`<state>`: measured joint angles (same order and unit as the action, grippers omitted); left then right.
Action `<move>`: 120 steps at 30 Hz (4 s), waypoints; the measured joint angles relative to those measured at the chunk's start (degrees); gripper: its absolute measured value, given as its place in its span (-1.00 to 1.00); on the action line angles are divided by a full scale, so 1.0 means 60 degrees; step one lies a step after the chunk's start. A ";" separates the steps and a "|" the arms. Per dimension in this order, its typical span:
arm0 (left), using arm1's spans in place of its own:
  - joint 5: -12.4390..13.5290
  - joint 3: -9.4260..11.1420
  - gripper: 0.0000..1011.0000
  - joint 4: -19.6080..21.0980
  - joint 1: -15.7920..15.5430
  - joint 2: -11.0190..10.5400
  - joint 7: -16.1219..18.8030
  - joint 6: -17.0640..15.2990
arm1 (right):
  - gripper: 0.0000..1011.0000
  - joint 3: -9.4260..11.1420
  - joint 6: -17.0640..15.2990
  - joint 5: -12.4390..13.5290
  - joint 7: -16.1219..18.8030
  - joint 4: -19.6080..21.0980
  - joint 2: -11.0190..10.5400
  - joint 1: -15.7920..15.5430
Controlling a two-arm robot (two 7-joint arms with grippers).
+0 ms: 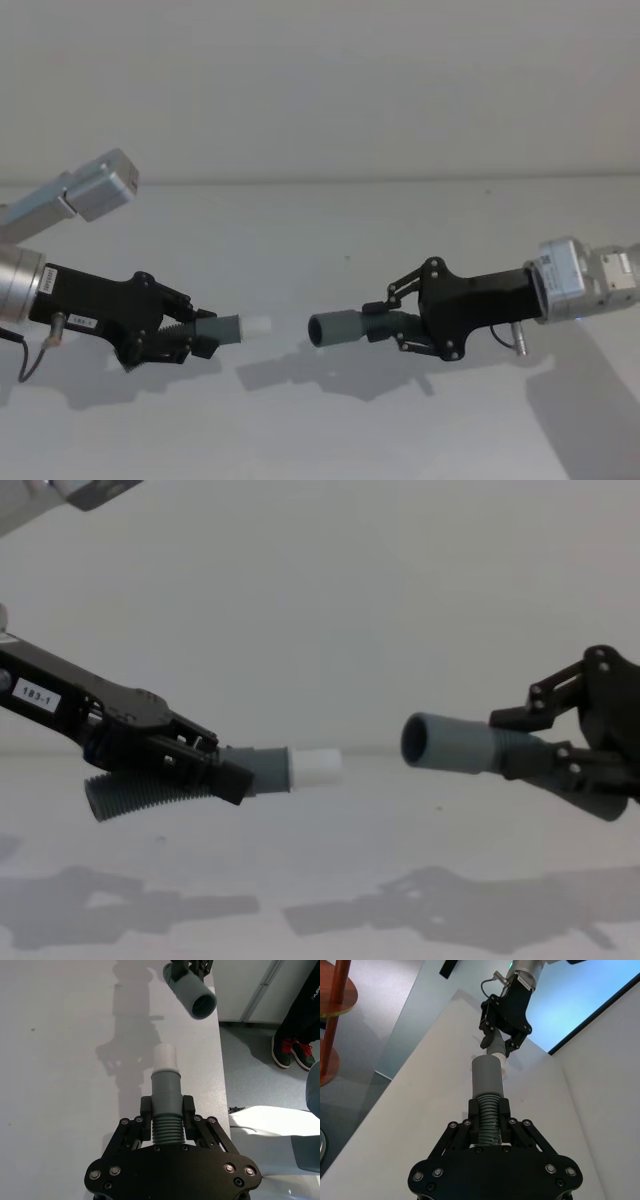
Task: Use both hands to pick up one end of the pipe from the table, align the ends, and insert them.
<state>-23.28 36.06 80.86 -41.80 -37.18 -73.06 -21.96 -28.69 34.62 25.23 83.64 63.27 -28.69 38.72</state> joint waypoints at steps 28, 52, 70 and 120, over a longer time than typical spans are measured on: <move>0.0000 0.0001 -0.36 0.0000 0.0000 0.0001 0.0000 0.0000 | -0.60 -0.0386 0.0147 -0.1017 -0.0933 -0.0396 0.0276 0.0335; 0.0000 0.0001 -0.36 0.0000 0.0000 0.0000 0.0000 0.0001 | -0.60 -0.0641 0.0212 -0.1134 -0.1090 -0.0668 0.0350 0.0556; 0.0000 0.0001 -0.36 0.0001 0.0000 0.0000 0.0000 0.0000 | -0.60 -0.0811 0.0202 -0.1110 -0.1143 -0.0764 0.0419 0.0657; 0.0005 0.0001 -0.36 0.0001 0.0000 -0.0005 0.0000 0.0001 | -0.60 -0.1241 0.0205 -0.0941 -0.1412 -0.0961 0.0636 0.0831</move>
<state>-23.25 36.06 80.87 -41.80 -37.21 -73.06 -21.95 -36.13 35.85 19.58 75.17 57.50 -24.88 43.70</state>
